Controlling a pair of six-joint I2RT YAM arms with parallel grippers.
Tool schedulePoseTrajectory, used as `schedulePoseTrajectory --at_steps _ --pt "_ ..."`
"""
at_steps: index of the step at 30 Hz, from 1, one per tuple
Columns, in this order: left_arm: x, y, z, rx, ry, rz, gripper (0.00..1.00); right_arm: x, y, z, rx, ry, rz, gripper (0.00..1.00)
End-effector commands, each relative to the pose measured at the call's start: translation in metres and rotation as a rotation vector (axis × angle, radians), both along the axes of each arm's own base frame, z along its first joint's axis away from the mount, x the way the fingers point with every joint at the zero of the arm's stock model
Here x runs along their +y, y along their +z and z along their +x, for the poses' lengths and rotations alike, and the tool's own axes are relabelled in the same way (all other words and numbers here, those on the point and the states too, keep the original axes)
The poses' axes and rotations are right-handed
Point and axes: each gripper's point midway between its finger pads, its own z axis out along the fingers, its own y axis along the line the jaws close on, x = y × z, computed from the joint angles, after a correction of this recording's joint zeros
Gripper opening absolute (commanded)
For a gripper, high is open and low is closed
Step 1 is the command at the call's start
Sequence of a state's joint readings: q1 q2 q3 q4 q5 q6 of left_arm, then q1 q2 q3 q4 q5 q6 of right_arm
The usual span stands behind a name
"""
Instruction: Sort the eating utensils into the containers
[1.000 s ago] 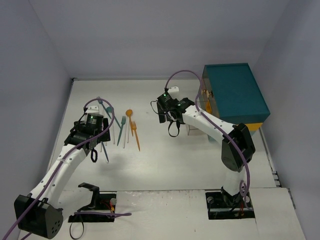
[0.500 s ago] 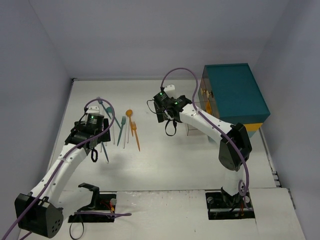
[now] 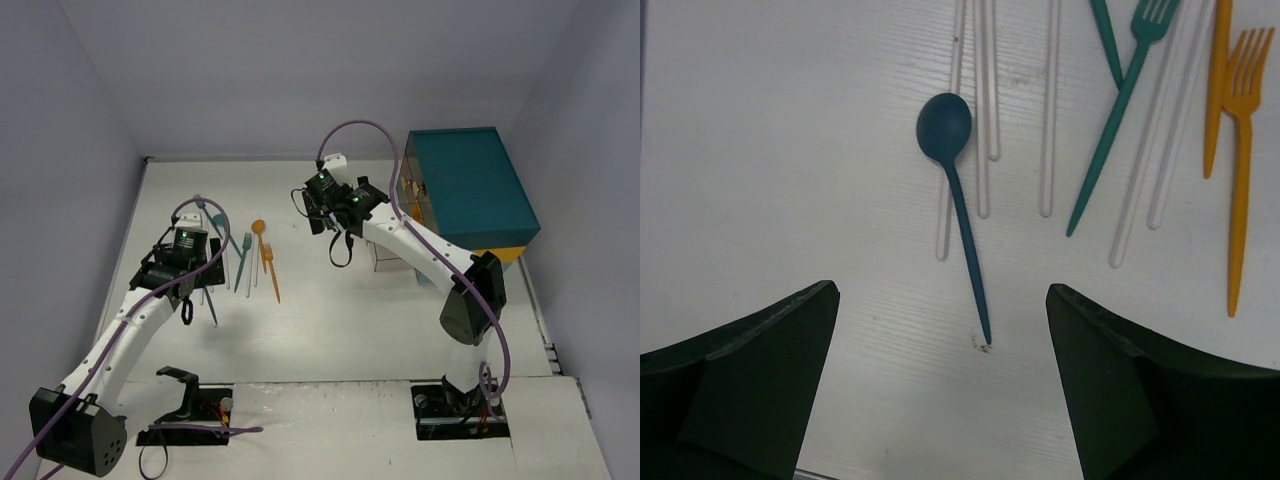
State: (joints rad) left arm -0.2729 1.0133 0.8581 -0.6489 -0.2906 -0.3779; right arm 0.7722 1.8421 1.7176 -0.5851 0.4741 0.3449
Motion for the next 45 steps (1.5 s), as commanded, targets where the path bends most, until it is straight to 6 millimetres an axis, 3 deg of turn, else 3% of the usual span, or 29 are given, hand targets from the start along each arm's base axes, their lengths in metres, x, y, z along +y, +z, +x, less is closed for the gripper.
schedulePoseTrajectory --at_steps 1,8,10,15,20,22,31,39,45 --pt "-0.029 0.013 0.011 -0.034 -0.049 -0.150 0.81 -0.006 0.079 -0.007 -0.141 0.019 0.113 1.00" --pt "-0.081 0.008 0.014 0.032 -0.101 -0.253 0.71 -0.031 0.096 -0.024 -0.173 0.004 0.134 1.00" --pt "-0.098 0.010 0.019 0.035 -0.104 -0.249 0.65 -0.047 0.105 -0.028 -0.191 -0.016 0.145 1.00" --pt "-0.140 -0.017 0.028 0.122 -0.083 -0.246 0.55 -0.083 0.114 -0.037 -0.209 -0.061 0.181 1.00" --pt "-0.158 -0.049 0.042 0.196 -0.036 -0.234 0.45 -0.119 0.114 -0.044 -0.213 -0.106 0.201 1.00" --pt "-0.168 -0.054 0.051 0.194 -0.040 -0.242 0.44 -0.128 0.114 -0.048 -0.219 -0.117 0.197 1.00" --pt "-0.178 -0.087 0.071 0.243 -0.024 -0.193 0.38 -0.147 0.110 -0.062 -0.231 -0.132 0.179 1.00" --pt "-0.169 -0.114 0.083 0.280 0.018 -0.177 0.31 -0.154 0.107 -0.068 -0.235 -0.139 0.175 1.00" --pt "-0.168 -0.116 0.084 0.281 -0.003 -0.166 0.03 -0.159 0.108 -0.073 -0.245 -0.151 0.177 1.00"
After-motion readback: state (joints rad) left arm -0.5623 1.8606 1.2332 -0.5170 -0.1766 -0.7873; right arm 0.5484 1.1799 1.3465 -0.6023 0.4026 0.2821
